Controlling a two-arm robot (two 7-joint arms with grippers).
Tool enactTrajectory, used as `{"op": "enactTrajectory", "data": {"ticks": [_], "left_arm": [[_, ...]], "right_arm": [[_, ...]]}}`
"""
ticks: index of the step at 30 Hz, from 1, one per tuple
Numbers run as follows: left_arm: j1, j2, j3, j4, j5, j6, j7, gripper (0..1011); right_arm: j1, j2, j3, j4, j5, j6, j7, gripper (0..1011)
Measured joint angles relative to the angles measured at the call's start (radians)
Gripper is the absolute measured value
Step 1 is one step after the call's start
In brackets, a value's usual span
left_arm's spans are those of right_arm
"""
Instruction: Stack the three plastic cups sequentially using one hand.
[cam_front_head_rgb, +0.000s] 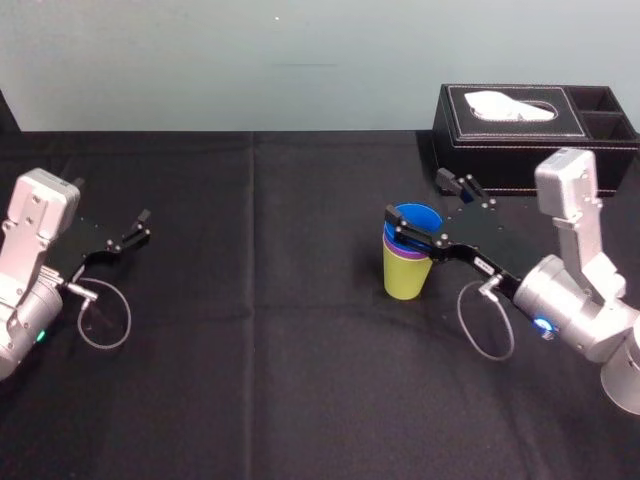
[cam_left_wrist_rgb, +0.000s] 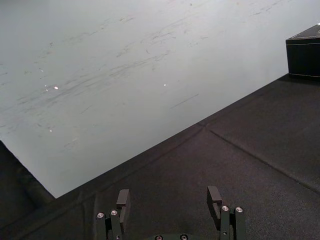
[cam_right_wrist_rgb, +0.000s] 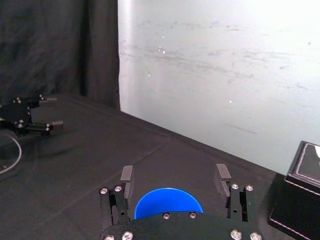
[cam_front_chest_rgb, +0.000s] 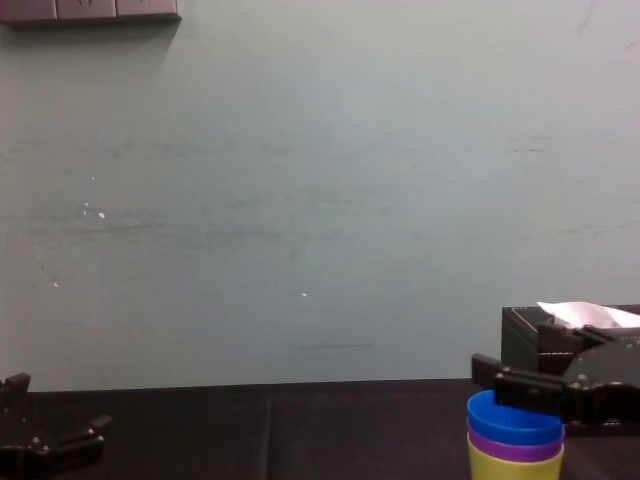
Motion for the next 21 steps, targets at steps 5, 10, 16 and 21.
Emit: {"op": "enactTrajectory", "data": {"ticks": [5,10,16,21], "left_arm": [[0.0,0.0,0.0,0.0,0.0,0.0,0.0,1011],[0.0,0.0,0.0,0.0,0.0,0.0,0.0,1011],[0.0,0.0,0.0,0.0,0.0,0.0,0.0,1011],[0.0,0.0,0.0,0.0,0.0,0.0,0.0,1011]], "right_arm": [[-0.059,0.009,0.036,-0.056,0.024,-0.003,-0.023,1002],[-0.147,0.005,0.086,-0.113,0.032,-0.019,-0.082,1002],[-0.247,-0.035,0.15,-0.145,-0.02,-0.041,-0.217,1002],[-0.283,-0.075,0.172,-0.135,-0.122,-0.061,-0.335,1002]]}}
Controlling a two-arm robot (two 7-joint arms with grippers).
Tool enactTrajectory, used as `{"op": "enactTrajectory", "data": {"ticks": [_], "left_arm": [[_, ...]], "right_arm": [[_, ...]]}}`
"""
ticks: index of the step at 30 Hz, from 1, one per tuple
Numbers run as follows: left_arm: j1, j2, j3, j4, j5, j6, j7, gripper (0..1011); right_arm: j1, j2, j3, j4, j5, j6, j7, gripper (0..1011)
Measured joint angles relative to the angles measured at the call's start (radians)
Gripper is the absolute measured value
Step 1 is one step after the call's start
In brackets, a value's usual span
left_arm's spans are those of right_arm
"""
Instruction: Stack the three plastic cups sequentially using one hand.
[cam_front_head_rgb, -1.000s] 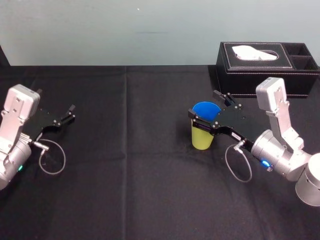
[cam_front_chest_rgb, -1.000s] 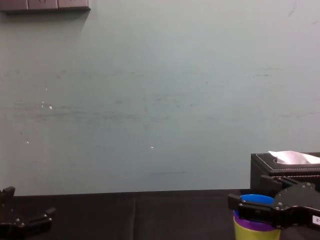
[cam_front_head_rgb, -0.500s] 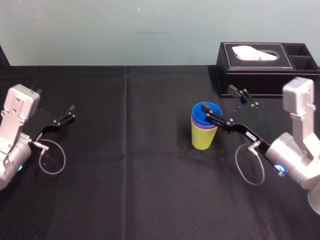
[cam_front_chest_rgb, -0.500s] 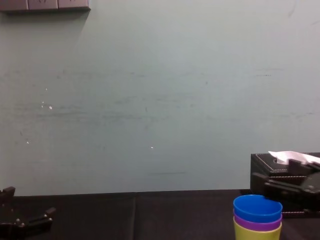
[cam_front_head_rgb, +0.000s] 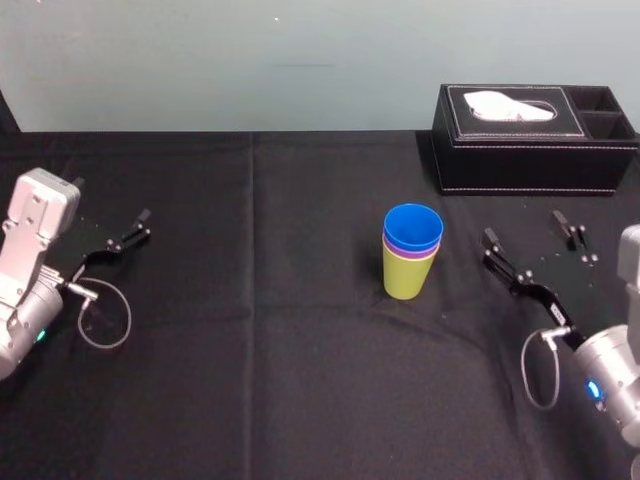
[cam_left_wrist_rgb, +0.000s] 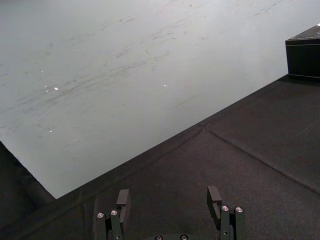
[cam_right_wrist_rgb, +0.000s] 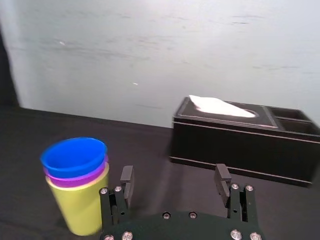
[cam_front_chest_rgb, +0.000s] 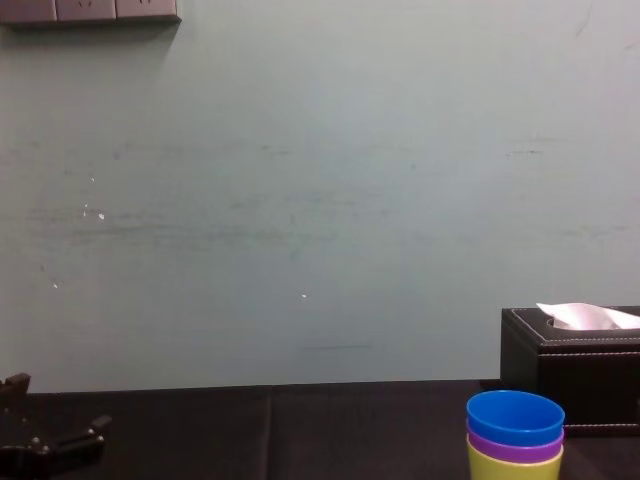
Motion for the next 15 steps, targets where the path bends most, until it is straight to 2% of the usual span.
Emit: {"op": "enactTrajectory", "data": {"ticks": [2,6,15], "left_arm": [[0.0,0.0,0.0,0.0,0.0,0.0,0.0,1011],[0.0,0.0,0.0,0.0,0.0,0.0,0.0,1011],[0.0,0.0,0.0,0.0,0.0,0.0,0.0,1011]], "right_arm": [[-0.005,-0.011,0.002,0.008,-0.043,-0.008,-0.034,1002],[-0.002,-0.022,0.0,0.027,-0.093,-0.01,-0.057,1002],[0.001,-0.023,-0.002,0.038,-0.106,-0.01,-0.057,1002]]}}
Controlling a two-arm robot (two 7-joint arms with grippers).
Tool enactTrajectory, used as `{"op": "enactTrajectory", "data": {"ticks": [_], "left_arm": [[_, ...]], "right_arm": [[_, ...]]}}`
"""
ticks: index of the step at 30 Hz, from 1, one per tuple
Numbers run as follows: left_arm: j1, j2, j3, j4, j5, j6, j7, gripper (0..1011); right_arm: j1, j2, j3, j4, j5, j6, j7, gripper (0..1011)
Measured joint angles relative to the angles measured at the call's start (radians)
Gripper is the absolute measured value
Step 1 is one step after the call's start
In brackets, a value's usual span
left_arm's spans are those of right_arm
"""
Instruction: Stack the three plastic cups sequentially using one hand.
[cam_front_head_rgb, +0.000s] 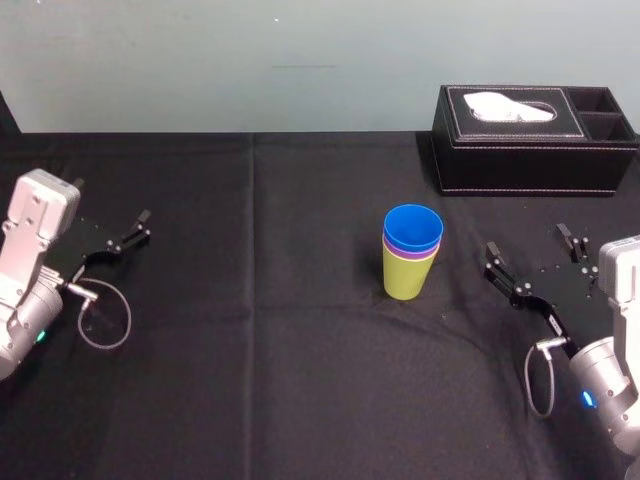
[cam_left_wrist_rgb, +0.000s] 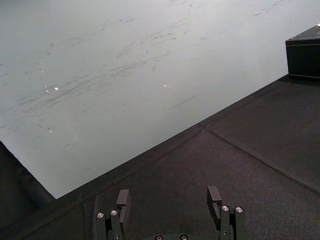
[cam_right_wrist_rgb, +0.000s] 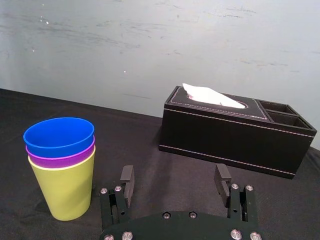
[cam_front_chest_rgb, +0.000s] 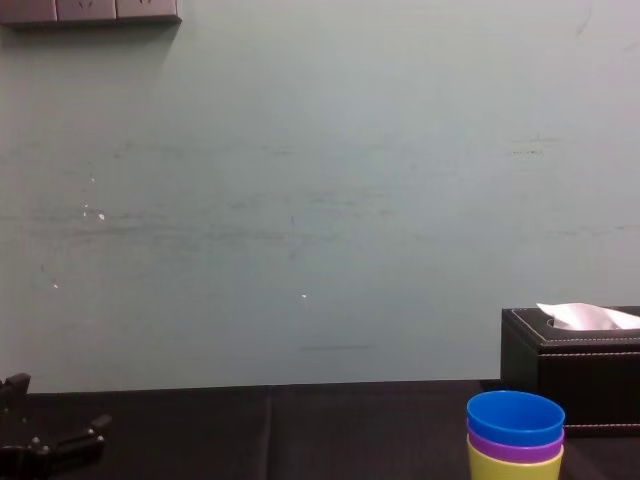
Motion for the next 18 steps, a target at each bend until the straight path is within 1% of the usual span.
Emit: {"op": "enactTrajectory", "data": {"ticks": [18], "left_arm": [[0.0,0.0,0.0,0.0,0.0,0.0,0.0,1011]], "right_arm": [[-0.003,0.0,0.002,-0.006,0.006,0.0,-0.002,1002]]}}
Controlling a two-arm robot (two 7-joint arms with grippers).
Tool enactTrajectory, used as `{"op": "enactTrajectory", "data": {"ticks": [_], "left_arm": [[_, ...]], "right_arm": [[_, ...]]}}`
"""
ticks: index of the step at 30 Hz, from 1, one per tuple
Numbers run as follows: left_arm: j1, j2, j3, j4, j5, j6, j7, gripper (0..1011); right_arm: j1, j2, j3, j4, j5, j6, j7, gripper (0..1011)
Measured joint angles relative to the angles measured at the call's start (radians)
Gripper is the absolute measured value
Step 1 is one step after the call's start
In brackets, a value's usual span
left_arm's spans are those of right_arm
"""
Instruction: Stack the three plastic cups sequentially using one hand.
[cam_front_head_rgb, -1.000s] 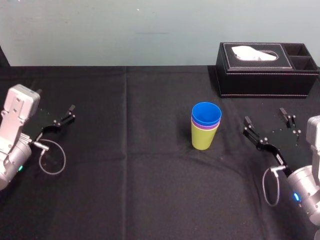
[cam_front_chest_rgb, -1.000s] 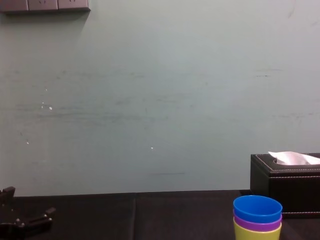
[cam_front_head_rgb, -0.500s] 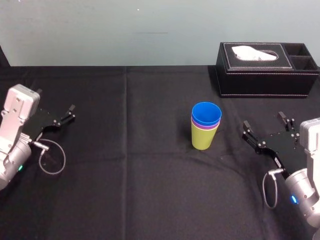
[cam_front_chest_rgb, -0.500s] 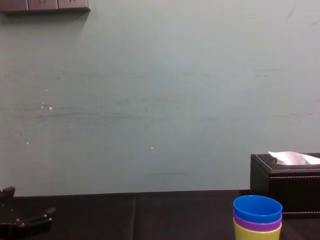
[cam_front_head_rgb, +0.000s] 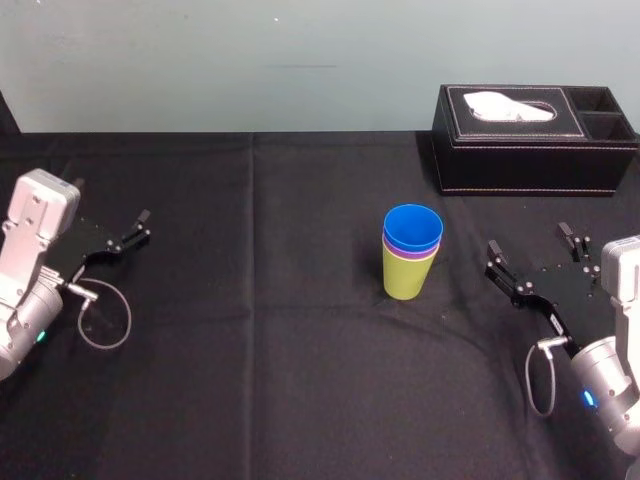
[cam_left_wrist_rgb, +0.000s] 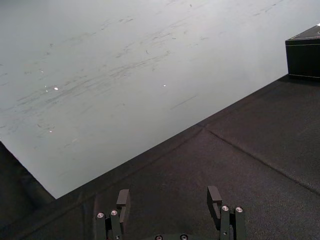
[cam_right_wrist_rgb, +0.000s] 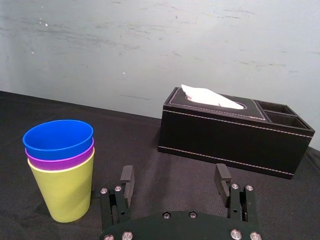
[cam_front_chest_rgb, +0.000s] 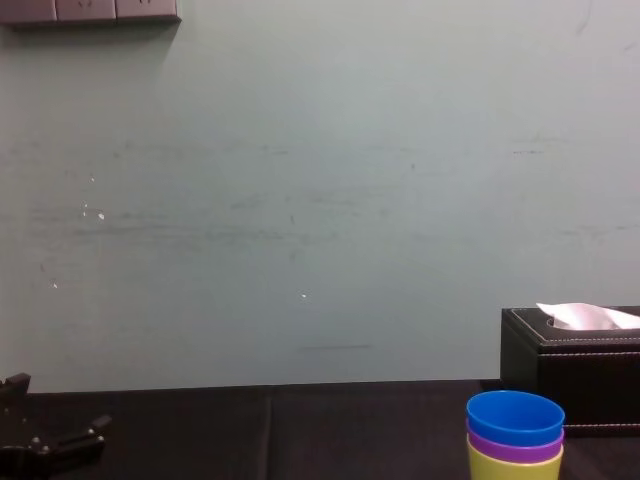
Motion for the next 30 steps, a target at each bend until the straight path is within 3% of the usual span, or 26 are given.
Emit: {"op": "enactTrajectory", "data": {"ticks": [30], "left_arm": [[0.0,0.0,0.0,0.0,0.0,0.0,0.0,1011]], "right_arm": [[-0.001,0.0,0.0,-0.002,0.002,0.0,-0.001,1002]]}}
